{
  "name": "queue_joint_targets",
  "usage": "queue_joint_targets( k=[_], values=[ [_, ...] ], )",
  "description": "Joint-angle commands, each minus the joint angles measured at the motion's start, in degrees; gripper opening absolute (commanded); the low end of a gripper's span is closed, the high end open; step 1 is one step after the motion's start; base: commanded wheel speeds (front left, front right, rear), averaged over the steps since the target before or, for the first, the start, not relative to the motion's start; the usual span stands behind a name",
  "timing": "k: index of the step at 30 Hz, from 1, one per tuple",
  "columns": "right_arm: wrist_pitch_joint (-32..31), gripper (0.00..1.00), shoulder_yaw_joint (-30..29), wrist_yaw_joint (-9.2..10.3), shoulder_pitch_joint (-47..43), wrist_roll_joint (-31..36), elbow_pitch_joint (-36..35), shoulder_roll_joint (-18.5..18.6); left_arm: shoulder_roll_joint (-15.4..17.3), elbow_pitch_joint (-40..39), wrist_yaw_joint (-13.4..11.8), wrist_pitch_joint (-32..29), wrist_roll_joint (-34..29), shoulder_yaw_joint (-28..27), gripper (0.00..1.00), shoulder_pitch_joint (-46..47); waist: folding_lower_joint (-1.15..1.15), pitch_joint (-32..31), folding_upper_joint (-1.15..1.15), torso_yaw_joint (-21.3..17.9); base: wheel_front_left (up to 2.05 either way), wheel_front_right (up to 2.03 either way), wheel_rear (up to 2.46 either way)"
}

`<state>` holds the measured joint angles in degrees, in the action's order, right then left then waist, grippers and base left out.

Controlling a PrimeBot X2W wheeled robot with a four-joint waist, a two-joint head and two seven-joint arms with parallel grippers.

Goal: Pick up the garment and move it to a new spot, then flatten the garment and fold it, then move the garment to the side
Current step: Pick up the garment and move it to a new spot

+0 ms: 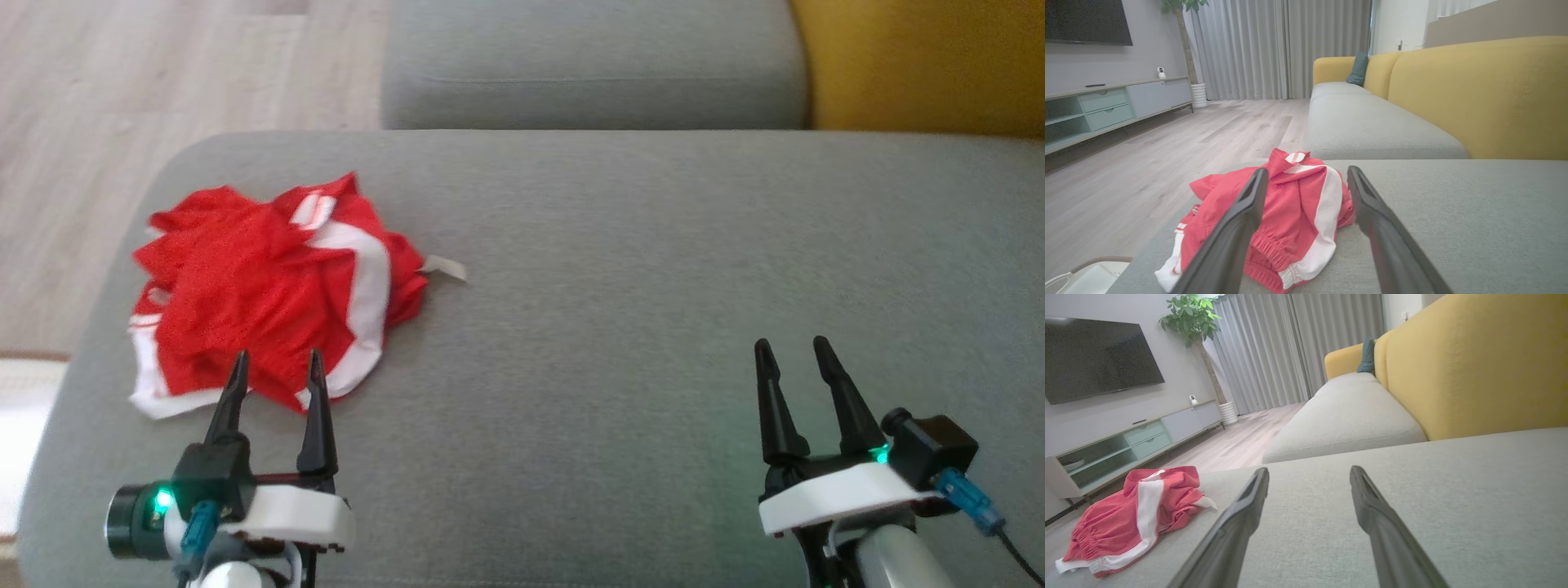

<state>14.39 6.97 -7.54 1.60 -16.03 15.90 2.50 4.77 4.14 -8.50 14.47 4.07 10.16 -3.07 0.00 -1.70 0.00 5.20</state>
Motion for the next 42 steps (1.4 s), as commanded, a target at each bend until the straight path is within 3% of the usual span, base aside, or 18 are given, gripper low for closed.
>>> queue_joint_targets(
  k=[1,12,23,33,39,42],
  values=[
    [0.6,1.00,1.5,0.05,1.6,-0.1,-1.5,0.4,-0.2,-1.6,0.2,0.5,-0.7,-2.3,1.00,2.2,0.00,-0.6,0.00,2.7,0.00,0.00,0.00],
    [0.6,1.00,3.0,0.05,0.8,-1.3,-1.2,0.4,-0.1,-2.4,0.8,0.5,-1.7,-4.1,1.00,0.9,0.00,-1.8,0.00,11.6,0.00,0.00,0.00],
    [0.6,1.00,4.6,0.05,0.3,-2.7,-0.9,0.4,-0.1,-2.1,1.5,0.5,-1.9,-4.9,1.00,0.0,0.00,-1.8,0.00,16.4,0.00,0.00,0.00],
    [0.6,1.00,5.5,0.05,0.2,-2.9,-0.8,0.4,-0.5,-0.3,2.2,0.5,-0.6,-6.5,1.00,-0.3,0.00,-1.2,0.00,16.7,0.00,0.00,0.00],
    [0.6,1.00,5.2,0.05,1.4,-2.3,-0.9,0.4,-0.4,0.5,5.1,0.5,1.7,-7.6,1.00,1.5,0.00,1.3,0.00,13.7,0.00,0.00,0.00],
    [0.6,1.00,4.4,0.05,2.5,-1.2,-1.1,0.4,0.4,2.2,7.8,0.5,2.5,-7.4,1.00,5.1,0.00,3.6,0.00,11.6,0.00,0.00,0.00]
  ],
)
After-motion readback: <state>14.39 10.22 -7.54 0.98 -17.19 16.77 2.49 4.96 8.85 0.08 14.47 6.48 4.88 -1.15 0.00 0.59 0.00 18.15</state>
